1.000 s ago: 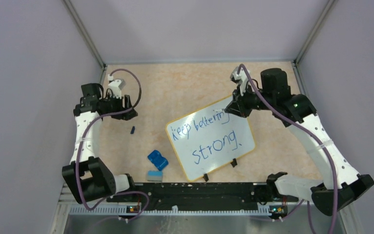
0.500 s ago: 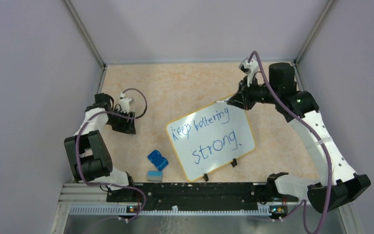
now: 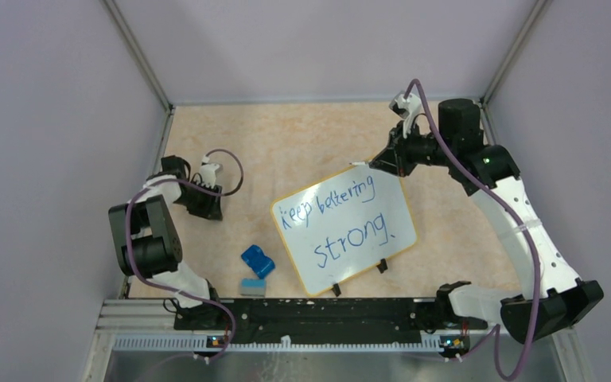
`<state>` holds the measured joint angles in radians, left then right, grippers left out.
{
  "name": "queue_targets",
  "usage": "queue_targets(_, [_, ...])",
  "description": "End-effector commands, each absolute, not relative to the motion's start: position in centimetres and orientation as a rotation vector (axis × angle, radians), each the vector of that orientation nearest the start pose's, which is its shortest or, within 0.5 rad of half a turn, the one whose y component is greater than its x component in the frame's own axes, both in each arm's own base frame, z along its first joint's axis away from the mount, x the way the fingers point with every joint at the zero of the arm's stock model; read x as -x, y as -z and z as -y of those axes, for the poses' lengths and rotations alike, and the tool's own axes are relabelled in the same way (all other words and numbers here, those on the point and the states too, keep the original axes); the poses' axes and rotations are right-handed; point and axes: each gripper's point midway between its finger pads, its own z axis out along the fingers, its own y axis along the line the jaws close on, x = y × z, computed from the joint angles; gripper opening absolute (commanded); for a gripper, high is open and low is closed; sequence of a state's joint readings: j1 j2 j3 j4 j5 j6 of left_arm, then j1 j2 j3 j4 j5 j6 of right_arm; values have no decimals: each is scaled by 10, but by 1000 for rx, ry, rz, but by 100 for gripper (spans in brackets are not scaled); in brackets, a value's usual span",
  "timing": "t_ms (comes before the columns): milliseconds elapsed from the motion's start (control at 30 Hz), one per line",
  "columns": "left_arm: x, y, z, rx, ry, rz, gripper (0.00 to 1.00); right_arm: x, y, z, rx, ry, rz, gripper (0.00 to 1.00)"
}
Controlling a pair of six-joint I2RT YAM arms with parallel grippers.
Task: Write a sentence on the whiteboard
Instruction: Pick up the pen cap from the center of the board.
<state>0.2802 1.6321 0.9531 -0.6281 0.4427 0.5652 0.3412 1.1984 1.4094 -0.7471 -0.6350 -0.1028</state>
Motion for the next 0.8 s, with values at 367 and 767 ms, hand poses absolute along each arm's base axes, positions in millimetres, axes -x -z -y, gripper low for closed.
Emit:
queue_targets(367, [-292, 11, -31, -618, 255, -2696, 33, -273, -346, -200, 827, -792, -1855, 0])
queue_targets(767, [-251, 19, -17, -766, 255, -2756, 24, -275, -346, -200, 837, -779, -1863, 0])
